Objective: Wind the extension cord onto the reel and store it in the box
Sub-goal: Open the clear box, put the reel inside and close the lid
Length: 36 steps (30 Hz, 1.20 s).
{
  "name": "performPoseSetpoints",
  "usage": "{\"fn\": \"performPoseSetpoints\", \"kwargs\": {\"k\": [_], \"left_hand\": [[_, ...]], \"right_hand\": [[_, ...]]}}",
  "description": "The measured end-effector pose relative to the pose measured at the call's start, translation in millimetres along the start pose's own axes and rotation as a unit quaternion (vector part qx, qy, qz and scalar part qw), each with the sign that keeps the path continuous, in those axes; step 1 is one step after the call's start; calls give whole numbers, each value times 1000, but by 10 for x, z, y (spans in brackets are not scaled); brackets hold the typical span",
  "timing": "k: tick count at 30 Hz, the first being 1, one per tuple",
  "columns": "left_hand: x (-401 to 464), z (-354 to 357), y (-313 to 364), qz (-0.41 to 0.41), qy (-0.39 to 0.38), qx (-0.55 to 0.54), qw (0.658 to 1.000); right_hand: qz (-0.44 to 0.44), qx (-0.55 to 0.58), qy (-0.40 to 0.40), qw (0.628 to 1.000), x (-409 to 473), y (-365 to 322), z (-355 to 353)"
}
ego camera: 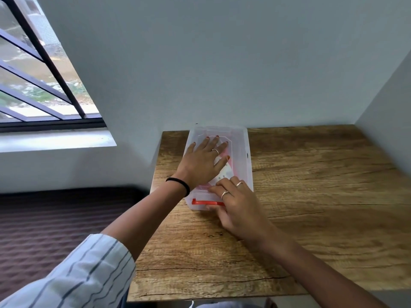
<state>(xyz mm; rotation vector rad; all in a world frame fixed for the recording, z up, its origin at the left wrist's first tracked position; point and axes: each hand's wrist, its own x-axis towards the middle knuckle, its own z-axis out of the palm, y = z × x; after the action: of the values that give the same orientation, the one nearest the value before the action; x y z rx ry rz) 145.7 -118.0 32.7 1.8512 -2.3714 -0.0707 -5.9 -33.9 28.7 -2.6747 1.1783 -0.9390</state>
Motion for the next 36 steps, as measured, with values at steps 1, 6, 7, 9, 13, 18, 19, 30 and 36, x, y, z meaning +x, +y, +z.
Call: {"fn": "performPoseSetpoints", "kwargs": {"k": [1, 6, 7, 9, 13, 18, 19, 30, 36], "left_hand": [[-7, -1, 8, 1, -3, 1, 1000], [-27, -11, 32, -1, -9, -9, 1000], [-28, -10, 27, -1, -10, -12, 1000], [-23, -10, 30, -1, -9, -15, 1000], [16, -43, 23, -19, 20, -37, 999], [90, -72, 19, -60, 40, -46, 996], [104, -72, 18, -62, 41, -42, 996], [339, -84, -346, -157, 46, -109, 980], [376, -67, -372, -151, 48, -168, 973]], "right_hand": [[48, 49, 32, 997, 61, 25, -11], [123, 113, 44, 985, 244, 363, -97], [126, 119, 33, 984, 211, 361, -115], [129, 128, 37, 983, 177, 371, -121], [135, 97, 34, 986, 446, 522, -60], [133, -1, 1, 991, 921, 808, 27], [154, -13, -23, 988, 1041, 874, 47], [344, 28, -244, 906, 1910, 1392, 206], [379, 140, -222, 887, 2085, 1551, 221]]}}
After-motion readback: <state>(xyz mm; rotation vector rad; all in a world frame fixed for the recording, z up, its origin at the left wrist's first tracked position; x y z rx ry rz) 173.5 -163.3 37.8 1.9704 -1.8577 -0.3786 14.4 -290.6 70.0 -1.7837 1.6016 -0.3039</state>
